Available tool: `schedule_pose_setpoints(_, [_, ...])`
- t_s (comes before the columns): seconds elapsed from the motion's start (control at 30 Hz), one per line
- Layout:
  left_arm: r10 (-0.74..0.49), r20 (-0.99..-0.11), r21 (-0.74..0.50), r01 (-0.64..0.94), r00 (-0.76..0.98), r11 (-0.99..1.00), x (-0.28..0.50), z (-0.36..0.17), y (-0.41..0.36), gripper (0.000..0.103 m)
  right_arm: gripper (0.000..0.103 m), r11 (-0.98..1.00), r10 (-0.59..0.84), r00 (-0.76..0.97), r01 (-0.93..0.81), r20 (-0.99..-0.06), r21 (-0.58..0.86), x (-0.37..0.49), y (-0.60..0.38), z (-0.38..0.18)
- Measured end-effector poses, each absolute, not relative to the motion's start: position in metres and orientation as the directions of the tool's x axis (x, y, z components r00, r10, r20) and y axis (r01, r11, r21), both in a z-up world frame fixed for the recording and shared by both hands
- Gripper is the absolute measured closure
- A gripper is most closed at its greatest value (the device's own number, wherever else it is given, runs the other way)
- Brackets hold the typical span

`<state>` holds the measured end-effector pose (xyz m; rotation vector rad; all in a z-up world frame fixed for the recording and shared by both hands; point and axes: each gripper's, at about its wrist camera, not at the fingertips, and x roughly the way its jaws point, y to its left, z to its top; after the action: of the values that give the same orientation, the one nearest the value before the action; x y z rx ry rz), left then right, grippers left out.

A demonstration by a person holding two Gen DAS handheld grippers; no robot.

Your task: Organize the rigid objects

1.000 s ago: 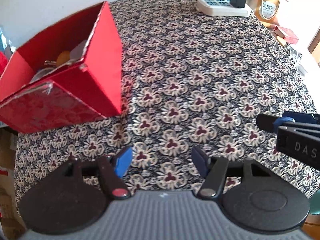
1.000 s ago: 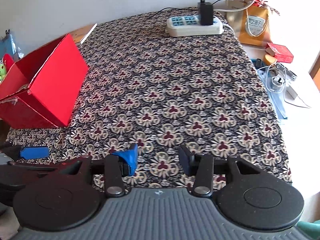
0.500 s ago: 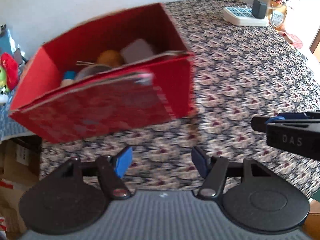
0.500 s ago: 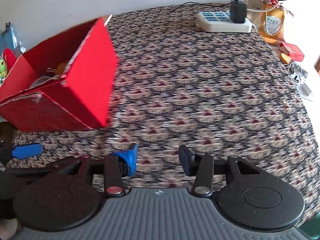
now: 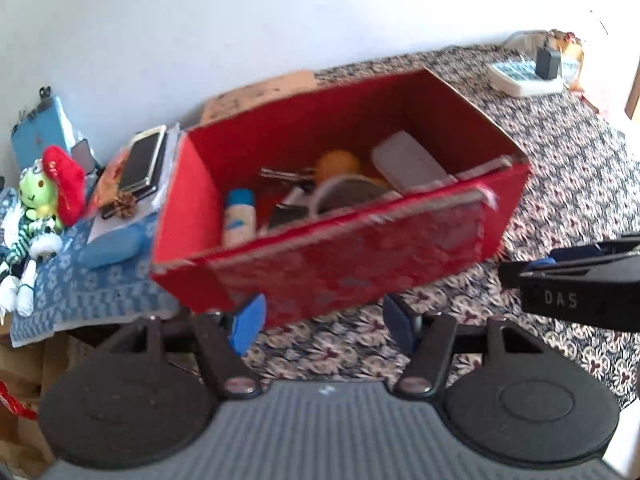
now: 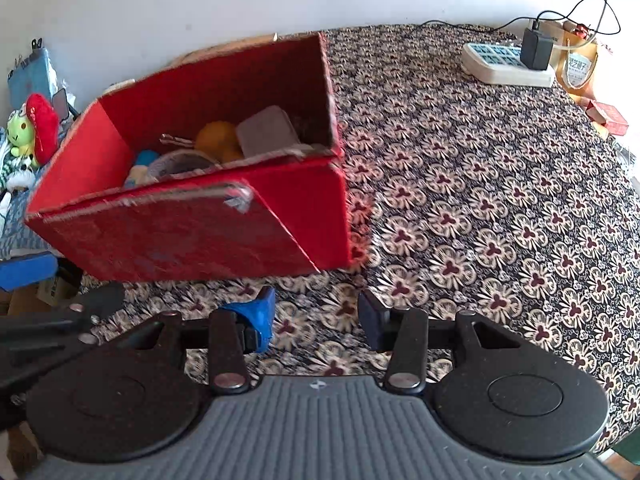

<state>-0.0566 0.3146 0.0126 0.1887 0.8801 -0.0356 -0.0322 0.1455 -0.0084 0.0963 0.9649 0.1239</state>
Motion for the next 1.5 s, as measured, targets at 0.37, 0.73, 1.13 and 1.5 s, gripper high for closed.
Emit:
schedule_pose_setpoints(0.37, [0.04,-0.752,0.078,0.028,0.658,0.997,-0.02,0.047,0.357,0.038,0.073,0.986,0.162,0.649,-0.078,-0.743,0.146,-0.008,0.168,0.042])
schedule_pose_setpoints(0.73, [0.086,-0.764,0.085,-0.032,0.639,0.996,0.0,0.035,0.356,0.038,0.073,0.981,0.191,0.628,-0.135,-0.754,0.136,0.007,0.166,0.034])
schedule_pose_setpoints(1.13, [0.078,-0.769,0.069,-0.039,0.635,0.997,0.021,0.03,0.346,0.038,0.073,0.983,0.181,0.657,-0.112,-0.732,0.143,0.017,0.158,0.028])
schedule_pose_setpoints(1.5, [0.109,-0.789,0.088,-0.065,0.604,0.994,0.033,0.021,0.348,0.038,0.073,0.983,0.186,0.635,-0.116,-0.749,0.146,0.028,0.156,0.022])
